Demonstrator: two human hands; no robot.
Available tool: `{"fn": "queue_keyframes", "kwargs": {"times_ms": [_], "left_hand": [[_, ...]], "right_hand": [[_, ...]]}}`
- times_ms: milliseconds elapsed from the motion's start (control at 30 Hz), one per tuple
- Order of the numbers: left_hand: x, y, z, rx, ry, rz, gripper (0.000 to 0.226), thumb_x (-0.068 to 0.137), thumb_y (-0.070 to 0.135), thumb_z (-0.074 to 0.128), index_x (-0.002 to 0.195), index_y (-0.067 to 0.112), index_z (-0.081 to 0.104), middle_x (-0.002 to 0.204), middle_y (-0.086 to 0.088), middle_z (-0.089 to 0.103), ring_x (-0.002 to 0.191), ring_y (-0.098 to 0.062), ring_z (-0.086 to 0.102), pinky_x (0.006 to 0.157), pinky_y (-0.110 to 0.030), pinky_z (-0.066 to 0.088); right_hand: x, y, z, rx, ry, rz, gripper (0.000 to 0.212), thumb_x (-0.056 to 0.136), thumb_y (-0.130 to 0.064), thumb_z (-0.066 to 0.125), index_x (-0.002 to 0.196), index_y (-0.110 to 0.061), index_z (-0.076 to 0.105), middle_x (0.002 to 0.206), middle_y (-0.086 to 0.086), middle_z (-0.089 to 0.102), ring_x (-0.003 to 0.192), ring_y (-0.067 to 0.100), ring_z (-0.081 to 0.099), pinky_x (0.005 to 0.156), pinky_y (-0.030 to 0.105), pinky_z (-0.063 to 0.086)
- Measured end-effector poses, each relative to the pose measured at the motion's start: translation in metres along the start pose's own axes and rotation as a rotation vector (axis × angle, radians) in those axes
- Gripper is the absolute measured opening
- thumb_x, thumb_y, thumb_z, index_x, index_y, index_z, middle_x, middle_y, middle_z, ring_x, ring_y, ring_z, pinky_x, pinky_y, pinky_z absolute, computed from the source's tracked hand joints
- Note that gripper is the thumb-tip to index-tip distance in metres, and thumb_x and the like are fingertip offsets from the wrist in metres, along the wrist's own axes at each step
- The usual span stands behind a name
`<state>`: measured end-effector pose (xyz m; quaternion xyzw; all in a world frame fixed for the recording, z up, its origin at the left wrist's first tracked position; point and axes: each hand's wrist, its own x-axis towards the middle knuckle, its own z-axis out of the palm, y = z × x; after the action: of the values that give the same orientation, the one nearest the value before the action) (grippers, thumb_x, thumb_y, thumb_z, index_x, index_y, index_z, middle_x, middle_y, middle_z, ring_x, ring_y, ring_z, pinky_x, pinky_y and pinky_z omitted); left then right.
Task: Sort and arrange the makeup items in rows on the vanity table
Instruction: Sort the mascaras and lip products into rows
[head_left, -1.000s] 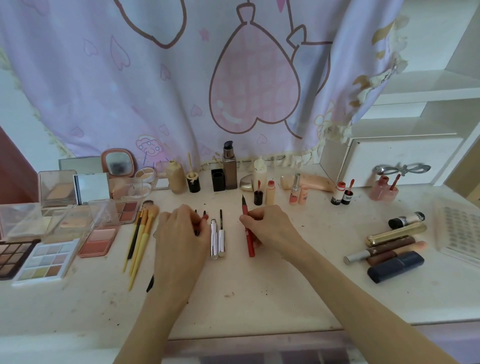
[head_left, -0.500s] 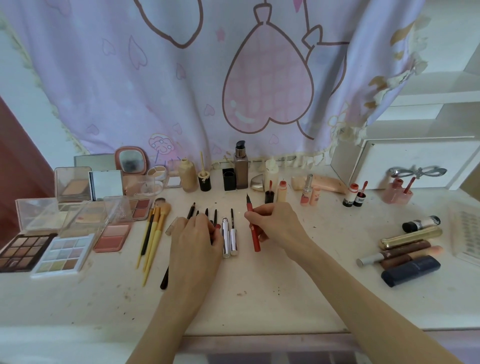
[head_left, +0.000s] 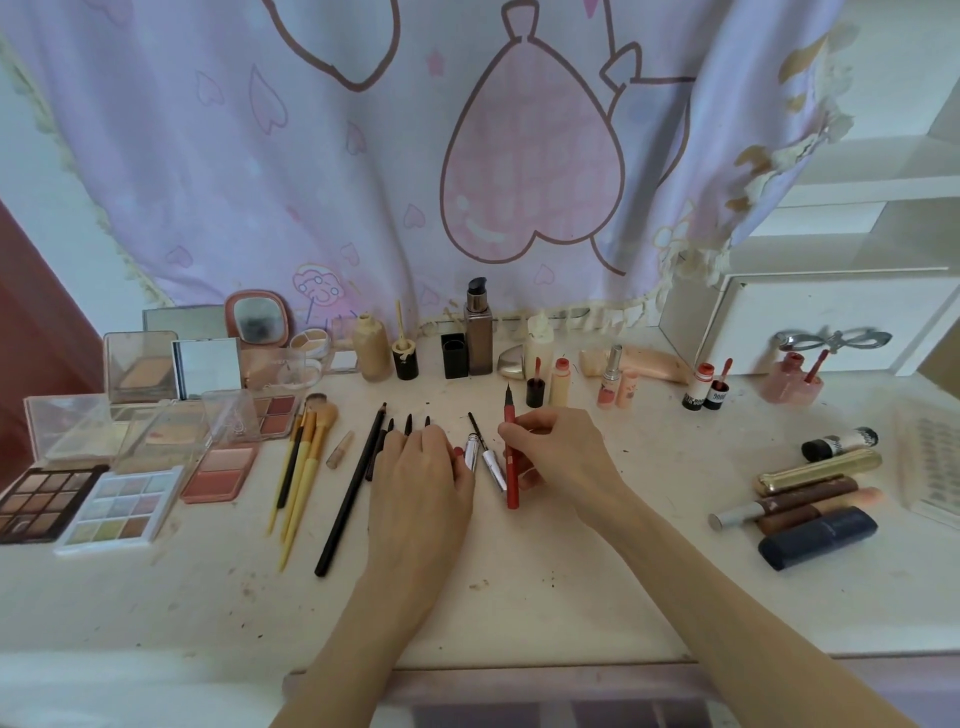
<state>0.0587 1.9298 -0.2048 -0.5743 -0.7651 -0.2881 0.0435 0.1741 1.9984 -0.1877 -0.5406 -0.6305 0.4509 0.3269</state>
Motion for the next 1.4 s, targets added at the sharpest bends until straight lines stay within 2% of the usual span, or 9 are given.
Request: {"fn": "queue_keyframes", "kwargs": {"times_ms": [133, 267, 467, 633, 767, 900, 1067, 1200, 1400], "left_hand": [[0.001, 0.005, 0.003, 0.017, -0.016, -0.016, 0.014, 0.092, 0.027, 0.046, 0.081, 0.019, 0.042, 0.077, 0.003, 0.048, 0.08, -0.014, 0.04, 0.073, -0.027, 0.038], [0.001, 0.01, 0.003, -0.027, -0.019, -0.022, 0.016, 0.092, 0.023, 0.046, 0.079, 0.016, 0.04, 0.074, 0.0, 0.048, 0.08, -0.017, 0.041, 0.071, -0.03, 0.039], [0.0, 0.012, 0.005, -0.051, -0.034, 0.009, 0.014, 0.092, 0.023, 0.046, 0.081, 0.014, 0.041, 0.075, -0.002, 0.049, 0.082, -0.019, 0.043, 0.069, -0.03, 0.035], [0.0, 0.008, 0.001, -0.061, -0.005, 0.007, 0.011, 0.092, 0.022, 0.048, 0.089, 0.012, 0.052, 0.076, -0.002, 0.055, 0.082, -0.018, 0.044, 0.071, -0.03, 0.039], [-0.002, 0.0, -0.002, -0.017, 0.055, 0.021, 0.009, 0.087, 0.016, 0.053, 0.079, 0.011, 0.053, 0.068, -0.004, 0.056, 0.078, -0.019, 0.042, 0.066, -0.034, 0.041], [0.0, -0.008, -0.001, 0.054, -0.003, 0.007, 0.011, 0.09, 0.021, 0.047, 0.08, 0.016, 0.049, 0.076, 0.0, 0.055, 0.083, -0.016, 0.038, 0.072, -0.029, 0.037], [-0.001, -0.014, -0.006, 0.085, 0.002, 0.029, 0.016, 0.092, 0.023, 0.046, 0.093, 0.015, 0.06, 0.09, -0.001, 0.054, 0.088, -0.015, 0.035, 0.077, -0.026, 0.03], [-0.01, -0.028, -0.019, 0.017, 0.048, 0.008, 0.018, 0.089, 0.016, 0.054, 0.101, 0.011, 0.067, 0.1, -0.007, 0.057, 0.1, -0.024, 0.042, 0.085, -0.033, 0.032], [-0.012, -0.049, -0.03, -0.015, -0.033, 0.036, 0.034, 0.093, 0.013, 0.046, 0.126, 0.012, 0.056, 0.131, -0.006, 0.051, 0.129, -0.021, 0.036, 0.104, -0.031, 0.028]], "right_hand": [[0.001, 0.005, -0.001, -0.025, 0.01, -0.015, 0.008, 0.086, -0.029, 0.064, 0.08, -0.024, 0.063, 0.079, -0.004, 0.067, 0.055, 0.004, 0.061, 0.061, 0.014, 0.05], [-0.001, 0.007, -0.002, -0.016, -0.003, -0.028, 0.013, 0.085, -0.027, 0.065, 0.072, -0.027, 0.062, 0.068, -0.007, 0.066, 0.052, 0.004, 0.061, 0.067, 0.02, 0.053], [-0.003, 0.006, -0.003, -0.026, -0.005, -0.041, 0.007, 0.086, -0.025, 0.063, 0.08, -0.023, 0.064, 0.071, -0.007, 0.065, 0.057, 0.006, 0.061, 0.068, 0.022, 0.054], [-0.001, 0.006, -0.003, -0.044, 0.01, -0.042, 0.009, 0.086, -0.026, 0.064, 0.078, -0.026, 0.063, 0.071, -0.008, 0.065, 0.052, 0.003, 0.06, 0.059, 0.015, 0.052], [0.001, 0.002, -0.001, -0.061, 0.012, -0.044, 0.007, 0.087, -0.028, 0.064, 0.081, -0.026, 0.06, 0.066, -0.011, 0.062, 0.044, 0.002, 0.058, 0.053, 0.01, 0.048], [0.0, -0.008, 0.006, -0.048, -0.007, -0.07, 0.012, 0.086, -0.026, 0.065, 0.092, -0.017, 0.068, 0.067, -0.009, 0.061, 0.047, 0.003, 0.057, 0.052, 0.014, 0.05], [0.003, -0.023, 0.02, -0.163, -0.047, -0.124, 0.027, 0.084, -0.028, 0.066, 0.105, -0.01, 0.067, 0.097, 0.002, 0.068, 0.076, 0.011, 0.061, 0.073, 0.023, 0.051], [0.003, -0.028, 0.035, -0.312, -0.044, -0.153, 0.036, 0.085, -0.031, 0.064, 0.116, -0.014, 0.059, 0.109, 0.006, 0.062, 0.1, 0.019, 0.058, 0.079, 0.026, 0.045], [-0.004, -0.033, 0.051, -0.622, 0.015, -0.27, 0.022, 0.092, -0.027, 0.054, 0.108, -0.013, 0.05, 0.085, 0.001, 0.048, 0.076, 0.02, 0.051, 0.064, 0.029, 0.042]]}}
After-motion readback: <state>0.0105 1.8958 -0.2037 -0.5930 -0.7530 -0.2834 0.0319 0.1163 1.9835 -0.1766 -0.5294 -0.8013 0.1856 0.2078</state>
